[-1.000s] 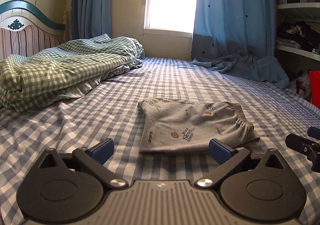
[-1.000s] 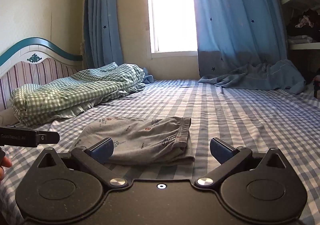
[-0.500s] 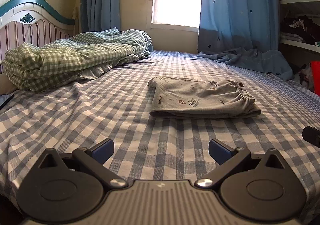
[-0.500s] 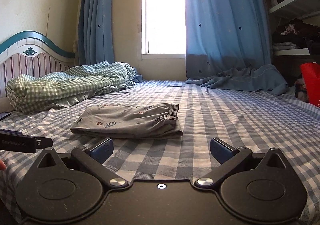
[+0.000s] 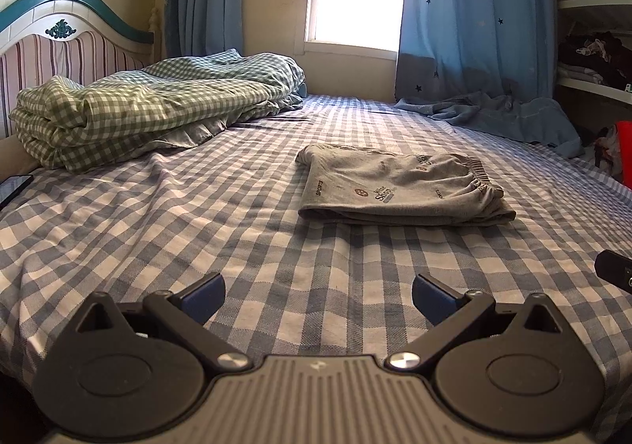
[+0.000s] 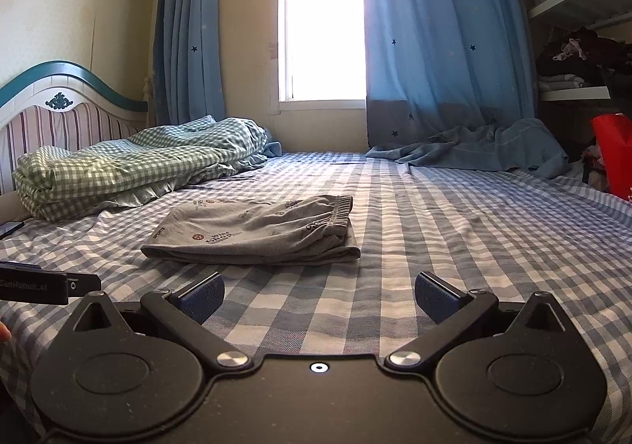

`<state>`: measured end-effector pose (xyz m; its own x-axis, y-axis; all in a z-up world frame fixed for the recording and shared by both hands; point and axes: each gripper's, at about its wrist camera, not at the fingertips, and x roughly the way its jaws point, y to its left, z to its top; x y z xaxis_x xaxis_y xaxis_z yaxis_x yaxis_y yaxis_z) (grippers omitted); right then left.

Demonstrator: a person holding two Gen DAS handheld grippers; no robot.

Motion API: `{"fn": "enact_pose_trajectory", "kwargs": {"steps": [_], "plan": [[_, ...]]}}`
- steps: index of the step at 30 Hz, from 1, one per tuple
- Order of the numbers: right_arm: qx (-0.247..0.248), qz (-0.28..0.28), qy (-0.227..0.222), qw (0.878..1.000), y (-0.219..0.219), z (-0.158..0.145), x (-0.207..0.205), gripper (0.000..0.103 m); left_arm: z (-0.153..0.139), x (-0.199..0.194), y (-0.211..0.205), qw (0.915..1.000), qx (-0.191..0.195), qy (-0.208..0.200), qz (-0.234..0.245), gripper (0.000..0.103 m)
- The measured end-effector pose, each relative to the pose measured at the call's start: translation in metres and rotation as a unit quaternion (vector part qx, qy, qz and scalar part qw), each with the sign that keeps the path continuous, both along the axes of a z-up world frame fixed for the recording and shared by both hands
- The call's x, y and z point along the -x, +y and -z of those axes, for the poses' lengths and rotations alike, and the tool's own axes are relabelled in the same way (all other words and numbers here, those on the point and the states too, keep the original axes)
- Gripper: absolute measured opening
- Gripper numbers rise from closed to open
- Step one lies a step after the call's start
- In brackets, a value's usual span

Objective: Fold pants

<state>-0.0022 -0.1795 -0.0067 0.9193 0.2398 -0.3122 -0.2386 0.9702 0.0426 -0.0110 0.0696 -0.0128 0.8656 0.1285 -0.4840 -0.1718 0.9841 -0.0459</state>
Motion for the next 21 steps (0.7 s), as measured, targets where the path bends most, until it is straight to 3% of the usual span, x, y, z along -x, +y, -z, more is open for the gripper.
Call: {"fn": "enact_pose_trajectory", "kwargs": {"steps": [21], "plan": [[0.003,-0.004,0.009,1.0,0.0025,0.0049,-0.0024,0.102,0.0026,-0.0051,0.0017,0.9999,0.006,0.011,-0.004,0.103]]}}
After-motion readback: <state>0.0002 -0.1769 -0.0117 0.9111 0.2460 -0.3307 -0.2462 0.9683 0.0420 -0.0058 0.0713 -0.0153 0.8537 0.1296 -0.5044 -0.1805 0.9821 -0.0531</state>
